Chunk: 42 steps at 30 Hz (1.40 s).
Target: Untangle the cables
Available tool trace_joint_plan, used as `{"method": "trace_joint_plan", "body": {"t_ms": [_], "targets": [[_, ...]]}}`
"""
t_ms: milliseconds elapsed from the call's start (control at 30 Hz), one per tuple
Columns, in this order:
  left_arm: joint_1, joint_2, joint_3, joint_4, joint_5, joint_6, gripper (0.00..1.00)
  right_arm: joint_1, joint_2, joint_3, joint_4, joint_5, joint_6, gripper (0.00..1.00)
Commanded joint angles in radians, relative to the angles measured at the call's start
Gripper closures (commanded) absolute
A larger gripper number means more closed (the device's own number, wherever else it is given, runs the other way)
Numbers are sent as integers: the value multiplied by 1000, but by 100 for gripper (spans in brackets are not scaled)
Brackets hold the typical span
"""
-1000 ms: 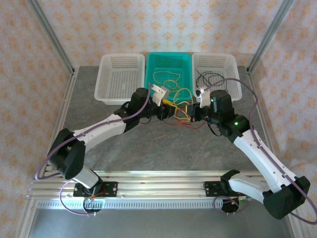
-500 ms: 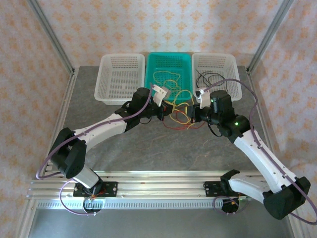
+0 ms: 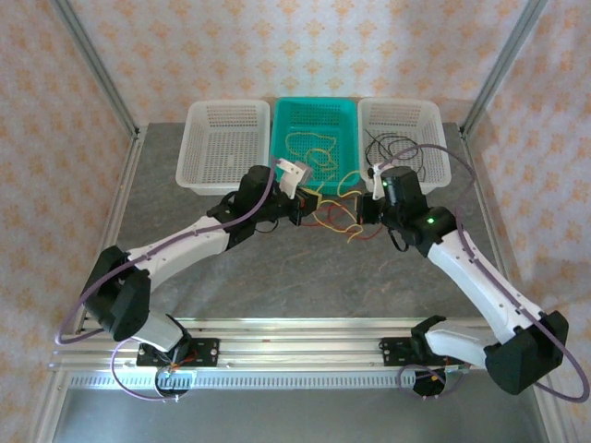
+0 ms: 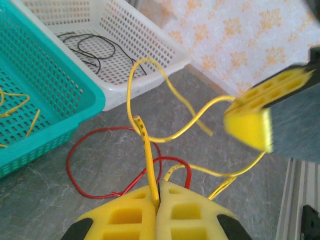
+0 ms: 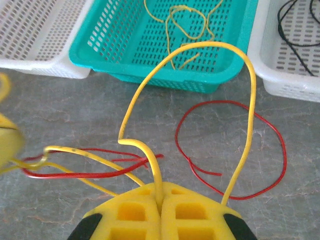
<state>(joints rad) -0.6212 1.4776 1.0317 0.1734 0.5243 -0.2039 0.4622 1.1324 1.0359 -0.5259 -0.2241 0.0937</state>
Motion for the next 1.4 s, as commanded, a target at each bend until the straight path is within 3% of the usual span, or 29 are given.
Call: {"method": "trace_joint_plan", "body": {"t_ms": [0, 300, 500, 733, 867, 1067, 1367], "targets": [[2, -62, -18, 64, -75, -51, 100, 4, 5, -11, -7, -3, 8, 100], [9, -111, -21, 87, -293, -107, 100, 4, 43, -97, 28, -52, 18, 100], [11, -131, -19, 20, -433, -99, 100, 5, 59, -134, 7, 52, 35, 100], [15, -158, -25, -23, -521, -85, 100, 4, 78, -148, -15, 119, 66, 100], [14, -148, -17, -58, -509, -30, 100, 4, 55, -145, 11, 150, 101, 100], [-14, -113, -3, -111, -470, 58, 100, 4, -38, -148, 109, 62, 125, 100], [-61, -36, 65, -219, -570, 112, 100, 4, -4, -143, 33, 217, 191, 100]]}}
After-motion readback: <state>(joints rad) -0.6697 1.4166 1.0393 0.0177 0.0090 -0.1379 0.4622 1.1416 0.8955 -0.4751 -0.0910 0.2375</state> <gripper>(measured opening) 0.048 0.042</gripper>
